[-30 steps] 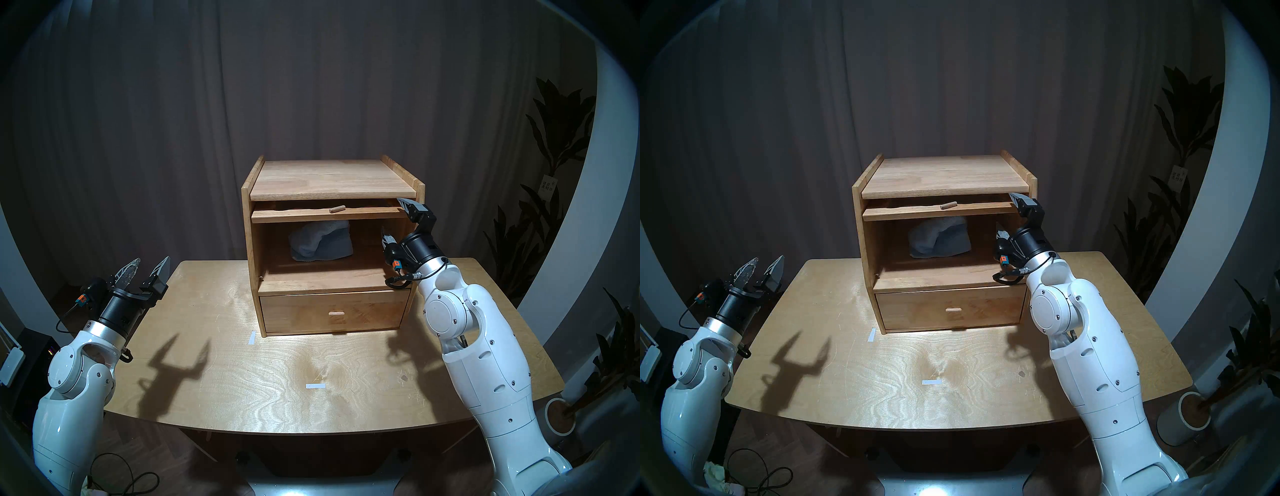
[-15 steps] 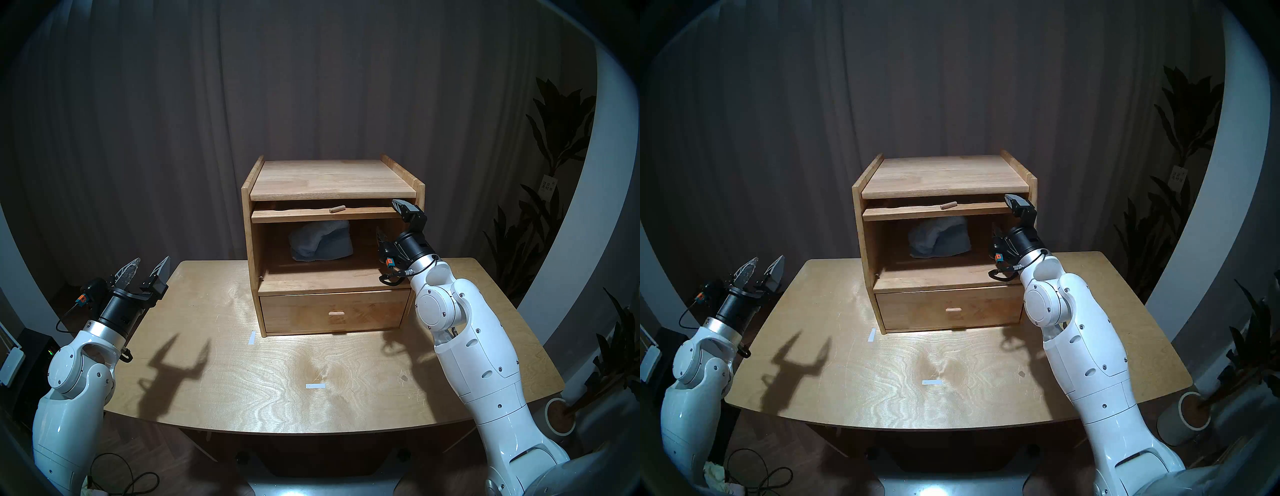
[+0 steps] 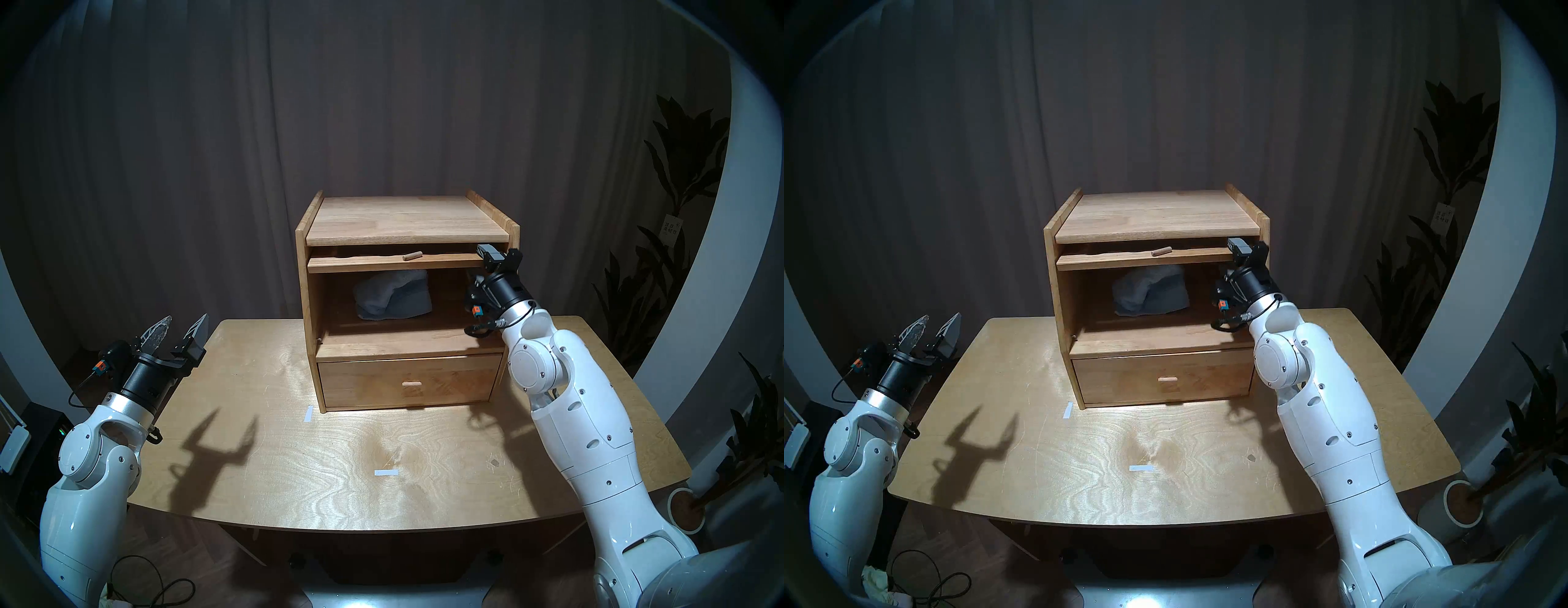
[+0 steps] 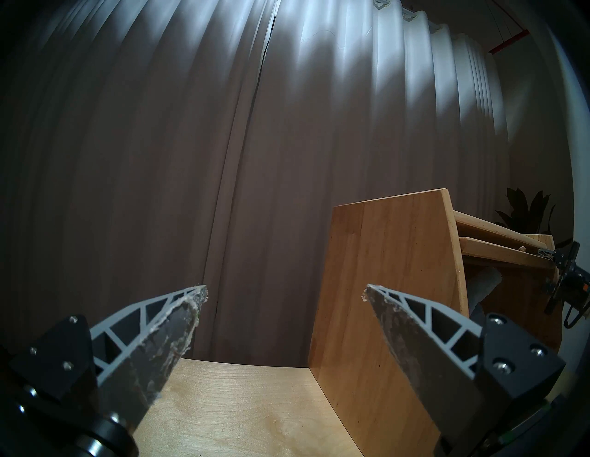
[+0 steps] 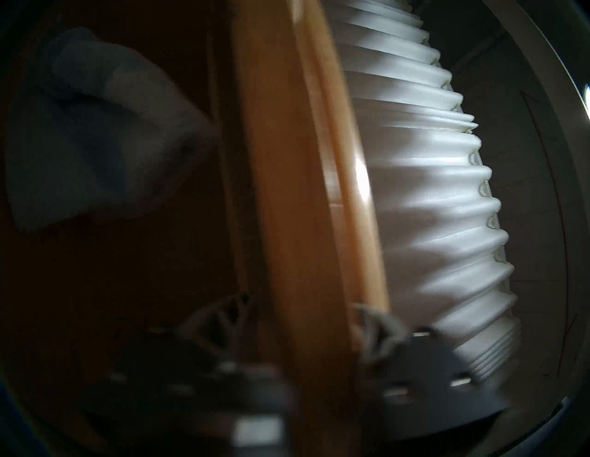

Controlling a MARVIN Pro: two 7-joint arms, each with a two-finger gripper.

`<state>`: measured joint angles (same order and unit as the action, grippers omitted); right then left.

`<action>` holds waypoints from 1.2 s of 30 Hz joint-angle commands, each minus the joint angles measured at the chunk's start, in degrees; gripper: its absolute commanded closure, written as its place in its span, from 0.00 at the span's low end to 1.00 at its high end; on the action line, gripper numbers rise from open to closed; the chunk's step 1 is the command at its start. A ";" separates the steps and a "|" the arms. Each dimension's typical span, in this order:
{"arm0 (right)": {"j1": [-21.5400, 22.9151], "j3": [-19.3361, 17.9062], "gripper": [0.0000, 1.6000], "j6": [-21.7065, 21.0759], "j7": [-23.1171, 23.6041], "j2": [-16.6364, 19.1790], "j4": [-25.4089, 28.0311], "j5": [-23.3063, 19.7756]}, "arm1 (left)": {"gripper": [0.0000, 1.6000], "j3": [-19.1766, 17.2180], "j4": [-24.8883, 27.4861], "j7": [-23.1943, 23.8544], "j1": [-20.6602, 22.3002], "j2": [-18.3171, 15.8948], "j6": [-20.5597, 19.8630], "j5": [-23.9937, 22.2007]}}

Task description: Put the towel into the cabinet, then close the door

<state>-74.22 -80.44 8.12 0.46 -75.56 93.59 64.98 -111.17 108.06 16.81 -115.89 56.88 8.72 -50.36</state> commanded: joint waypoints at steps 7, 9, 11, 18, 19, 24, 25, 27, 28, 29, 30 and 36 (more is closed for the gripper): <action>-4.73 -0.14 1.00 4.51 1.45 2.85 8.86 -3.46 | 0.00 -0.57 0.70 -0.05 0.56 -0.05 0.48 -0.03; -5.92 -0.55 1.00 4.82 1.43 3.49 10.29 -3.83 | 0.00 -0.57 0.69 -0.04 0.56 -0.05 0.47 -0.03; -7.22 -0.98 1.00 5.09 1.21 4.07 11.91 -4.29 | 0.00 -0.57 0.68 -0.03 0.57 -0.06 0.46 -0.03; -10.80 -3.01 1.00 6.07 -0.14 6.08 14.82 -5.34 | 0.00 -0.56 0.65 0.00 0.58 -0.07 0.43 -0.03; -11.71 -3.59 1.00 5.88 -0.07 6.56 15.67 -5.22 | 0.00 -0.56 0.65 0.01 0.58 -0.06 0.43 -0.03; -15.04 -5.82 1.00 6.36 -0.51 7.50 17.76 -6.28 | 0.00 -0.57 0.65 0.02 0.59 -0.05 0.43 -0.03; -16.26 -6.31 1.00 6.10 -0.05 7.62 19.10 -6.59 | 0.00 -0.57 0.65 0.02 0.59 -0.05 0.44 -0.02; -17.48 -6.74 1.00 6.57 -0.39 7.78 19.58 -6.86 | 0.00 -0.57 0.66 0.02 0.59 -0.05 0.44 -0.02; -18.41 -7.04 1.00 6.57 -0.20 7.89 20.33 -7.07 | 0.00 -0.57 0.66 0.02 0.59 -0.04 0.44 -0.02; -19.00 -7.26 1.00 6.80 -0.33 7.94 20.41 -7.30 | 0.00 -0.57 0.66 0.02 0.59 -0.04 0.44 -0.02; -20.38 -7.80 1.00 6.55 0.07 8.12 21.75 -7.49 | 0.00 -0.57 0.66 0.02 0.59 -0.04 0.44 -0.02; -25.03 -8.77 1.00 7.37 -0.10 8.03 24.70 -8.88 | 0.00 -0.58 0.66 0.03 0.60 -0.03 0.44 -0.01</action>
<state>-93.39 -87.21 14.87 1.97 -67.53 112.38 58.18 -111.19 108.01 16.91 -115.81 56.89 8.72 -50.30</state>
